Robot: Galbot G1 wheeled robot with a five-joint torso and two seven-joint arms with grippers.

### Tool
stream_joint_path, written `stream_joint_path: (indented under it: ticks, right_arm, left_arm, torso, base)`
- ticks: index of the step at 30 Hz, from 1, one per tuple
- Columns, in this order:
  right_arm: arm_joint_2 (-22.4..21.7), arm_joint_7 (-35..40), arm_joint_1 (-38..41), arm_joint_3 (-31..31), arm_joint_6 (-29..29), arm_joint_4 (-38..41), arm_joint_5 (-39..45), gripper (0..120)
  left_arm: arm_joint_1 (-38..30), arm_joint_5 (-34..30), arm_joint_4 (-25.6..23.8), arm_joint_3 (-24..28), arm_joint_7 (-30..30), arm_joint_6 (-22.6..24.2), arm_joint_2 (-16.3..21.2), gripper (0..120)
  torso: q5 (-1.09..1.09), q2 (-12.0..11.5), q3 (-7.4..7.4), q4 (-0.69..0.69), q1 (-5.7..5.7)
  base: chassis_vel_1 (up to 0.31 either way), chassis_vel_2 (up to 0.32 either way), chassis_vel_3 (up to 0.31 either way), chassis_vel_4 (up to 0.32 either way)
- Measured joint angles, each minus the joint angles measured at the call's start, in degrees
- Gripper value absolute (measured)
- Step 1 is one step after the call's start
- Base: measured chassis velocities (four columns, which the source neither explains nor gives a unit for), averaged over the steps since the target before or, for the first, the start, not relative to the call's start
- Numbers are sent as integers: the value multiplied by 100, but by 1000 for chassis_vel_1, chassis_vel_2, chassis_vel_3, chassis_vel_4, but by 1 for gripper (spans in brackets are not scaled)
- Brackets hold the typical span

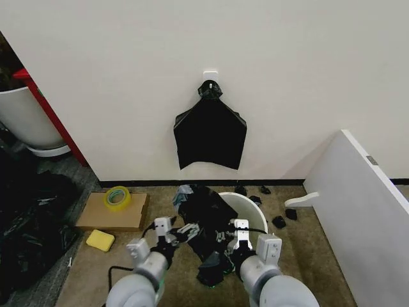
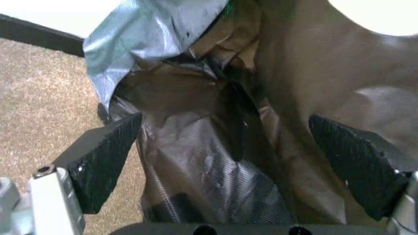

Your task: Place the garbage bag over the trash bin.

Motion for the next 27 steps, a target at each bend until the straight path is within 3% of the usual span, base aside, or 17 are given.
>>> stream_joint_path:
  ticks: [10, 27]
  right_arm:
    - [352, 380, -72, 506, 103, -56, 772, 0]
    - [675, 750, -160, 761, 992, -327, 249, 0]
  left_arm:
    - [-639, -47, 223, 421, -698, 435, -73, 100]
    - [-598, 25, 162, 508, -825, 536, -242, 100]
  torso:
    - [-1, 0, 0, 0, 0]
    - [-1, 0, 0, 1, 0]
  base:
    - [0, 0, 0, 0]
    - [0, 0, 0, 0]
